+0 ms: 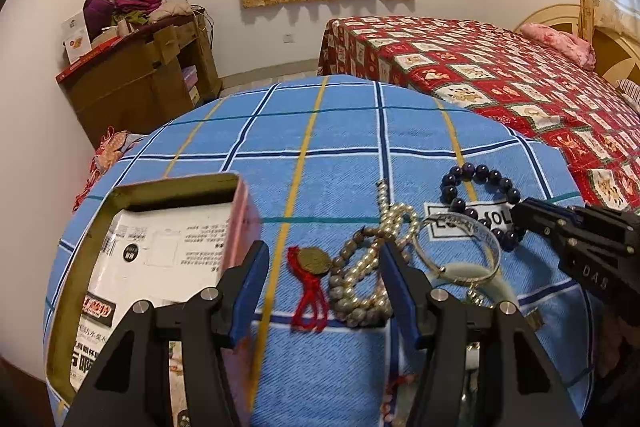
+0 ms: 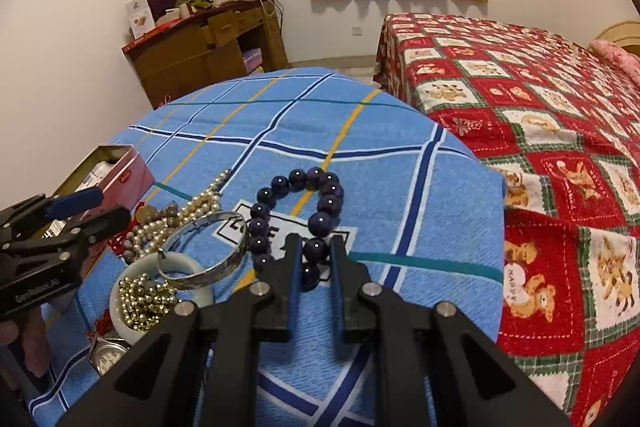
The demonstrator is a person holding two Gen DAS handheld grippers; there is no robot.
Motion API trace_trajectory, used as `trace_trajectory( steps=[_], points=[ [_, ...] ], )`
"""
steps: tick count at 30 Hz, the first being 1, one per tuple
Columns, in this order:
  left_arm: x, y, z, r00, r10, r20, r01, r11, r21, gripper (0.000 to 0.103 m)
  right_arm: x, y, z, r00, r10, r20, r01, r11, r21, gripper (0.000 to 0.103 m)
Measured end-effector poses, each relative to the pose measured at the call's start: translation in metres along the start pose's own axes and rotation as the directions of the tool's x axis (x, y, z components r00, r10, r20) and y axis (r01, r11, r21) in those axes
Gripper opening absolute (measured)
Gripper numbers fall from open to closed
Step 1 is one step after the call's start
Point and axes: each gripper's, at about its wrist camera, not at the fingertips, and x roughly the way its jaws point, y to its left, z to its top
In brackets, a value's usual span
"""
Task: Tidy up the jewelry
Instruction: 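Reach the right tool to the dark bead bracelet and grasp it, then grasp the brown bead bracelet with the left tool while the right tool lifts the dark bracelet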
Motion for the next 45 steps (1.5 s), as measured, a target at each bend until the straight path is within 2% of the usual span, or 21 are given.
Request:
trace_trajectory(
  steps=[4,6,9,11,19,20,21,22,23,27,33,39,45],
  points=[
    [-0.004,-0.011,0.005,0.999,-0.038,0.008,0.038,0.999,0.03,0.058,0.0,0.0,-0.001,1.0,-0.009,0.006,0.009,1.0,-0.005,0.016],
    [0.001,-0.012,0.006,1.0,-0.028,-0.001,0.028,0.999,0.036,0.058,-0.001,0.002,-0.001,1.0,-0.015,0.005,0.015,1.0,-0.014,0.016],
    [0.011,-0.009,0.005,0.999,-0.015,-0.029,0.016,0.999,0.03,0.056,0.001,0.007,-0.001,1.0,-0.028,-0.007,0.027,0.999,-0.046,0.016],
    [0.018,-0.008,0.006,0.998,-0.03,-0.05,0.031,0.999,0.028,0.049,0.002,0.01,-0.001,0.999,-0.041,-0.007,0.04,0.997,-0.063,0.016],
    [0.039,-0.016,0.011,0.992,-0.066,-0.109,0.069,0.997,0.03,0.048,0.002,0.011,-0.001,0.999,-0.045,-0.011,0.044,0.997,-0.071,0.016],
    [0.042,-0.015,0.009,0.99,-0.073,-0.122,0.077,0.997,0.025,0.036,0.002,0.012,-0.001,0.999,-0.045,-0.011,0.044,0.996,-0.073,0.016],
    [0.041,-0.013,0.008,0.988,-0.094,-0.119,0.096,0.995,0.011,0.03,0.002,0.012,-0.001,0.999,-0.045,-0.011,0.044,0.996,-0.073,0.016],
    [0.038,-0.01,0.008,0.988,-0.1,-0.118,0.101,0.995,-0.004,0.018,0.003,0.012,0.0,0.999,-0.045,-0.011,0.044,0.996,-0.073,0.016],
    [0.033,-0.009,0.009,0.989,-0.102,-0.105,0.102,0.995,-0.006,0.008,0.003,0.012,0.0,0.999,-0.046,-0.01,0.045,0.996,-0.073,0.016],
    [0.006,0.002,0.013,0.988,-0.147,-0.042,0.145,0.988,-0.05,0.008,0.002,0.013,-0.001,0.999,-0.05,-0.006,0.049,0.996,-0.076,0.016],
    [-0.041,0.024,0.022,0.978,-0.202,0.059,0.207,0.974,-0.089,0.008,0.001,0.013,-0.001,0.999,-0.053,-0.001,0.053,0.995,-0.079,0.015],
    [-0.065,0.04,0.028,0.97,-0.217,0.111,0.229,0.968,-0.105,0.008,-0.005,0.015,0.0,0.999,-0.035,0.017,0.036,0.995,-0.09,0.008],
    [-0.074,0.049,0.031,0.966,-0.219,0.136,0.236,0.964,-0.123,0.008,-0.015,0.016,0.006,0.999,-0.011,0.037,0.014,0.996,-0.088,0.006]
  ],
)
